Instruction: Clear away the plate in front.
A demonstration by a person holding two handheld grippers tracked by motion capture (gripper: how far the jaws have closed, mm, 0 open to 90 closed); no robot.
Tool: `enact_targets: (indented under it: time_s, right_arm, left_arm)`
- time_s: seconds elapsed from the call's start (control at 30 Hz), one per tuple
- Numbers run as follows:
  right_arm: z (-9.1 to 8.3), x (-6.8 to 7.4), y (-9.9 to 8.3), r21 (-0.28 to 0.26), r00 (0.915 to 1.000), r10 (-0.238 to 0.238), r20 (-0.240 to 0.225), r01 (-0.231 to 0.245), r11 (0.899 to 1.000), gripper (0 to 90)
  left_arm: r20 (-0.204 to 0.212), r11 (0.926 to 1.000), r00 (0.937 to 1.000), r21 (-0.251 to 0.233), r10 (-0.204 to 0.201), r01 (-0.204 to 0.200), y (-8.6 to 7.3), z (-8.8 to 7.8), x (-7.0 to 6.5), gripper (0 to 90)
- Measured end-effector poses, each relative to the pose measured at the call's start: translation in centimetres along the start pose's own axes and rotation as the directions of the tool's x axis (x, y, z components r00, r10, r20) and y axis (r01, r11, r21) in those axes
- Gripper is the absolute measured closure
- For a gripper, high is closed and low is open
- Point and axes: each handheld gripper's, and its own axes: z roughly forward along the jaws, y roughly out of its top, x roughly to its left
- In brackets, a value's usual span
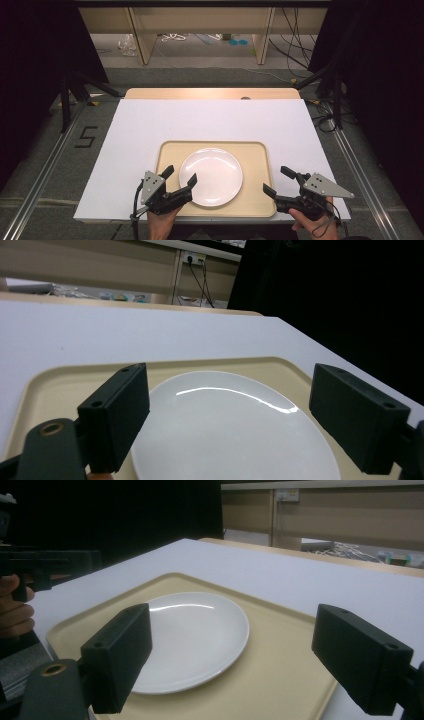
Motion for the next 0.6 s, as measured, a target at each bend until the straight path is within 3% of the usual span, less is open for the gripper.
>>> enact_targets:
  time_s: [0.03,0.07,0.17,0.47,0.57,0.6]
  right_arm:
    - [0.0,0.0,0.0,0.000,1.0000,0.000,0.000,0.000,1.000,17.1]
    - [0.0,0.0,0.0,0.000,1.0000,0.002,0.002,-0.002,1.000,17.1]
    - [0.0,0.0,0.0,-0.004,1.0000,0.004,0.003,-0.004,1.000,17.0]
    - [-0.1,-0.1,0.0,-0.004,0.9999,0.011,0.009,-0.011,1.000,17.0]
    - [-0.1,-0.1,0.0,-0.004,0.9999,0.011,0.008,-0.011,1.000,17.0]
    - [-0.1,-0.1,0.0,-0.004,0.9999,0.011,0.009,-0.011,1.000,17.0]
  left_arm:
    - [0.000,1.0000,1.0000,0.000,0.000,0.000,0.0,0.0,0.0,16.1]
    - [-0.006,0.9994,0.9994,-0.010,0.034,-0.034,0.3,-0.4,0.1,16.1]
    - [0.006,0.9972,0.9972,0.003,0.075,-0.075,0.4,-0.7,0.3,16.1]
    - [0.042,0.9959,0.9950,-0.011,0.090,-0.090,0.8,-1.2,0.3,16.1]
    - [0.063,0.9938,0.9918,-0.012,0.111,-0.110,1.0,-1.3,-0.1,16.0]
    - [0.076,0.9905,0.9876,-0.019,0.137,-0.136,1.1,-1.4,-0.2,15.9]
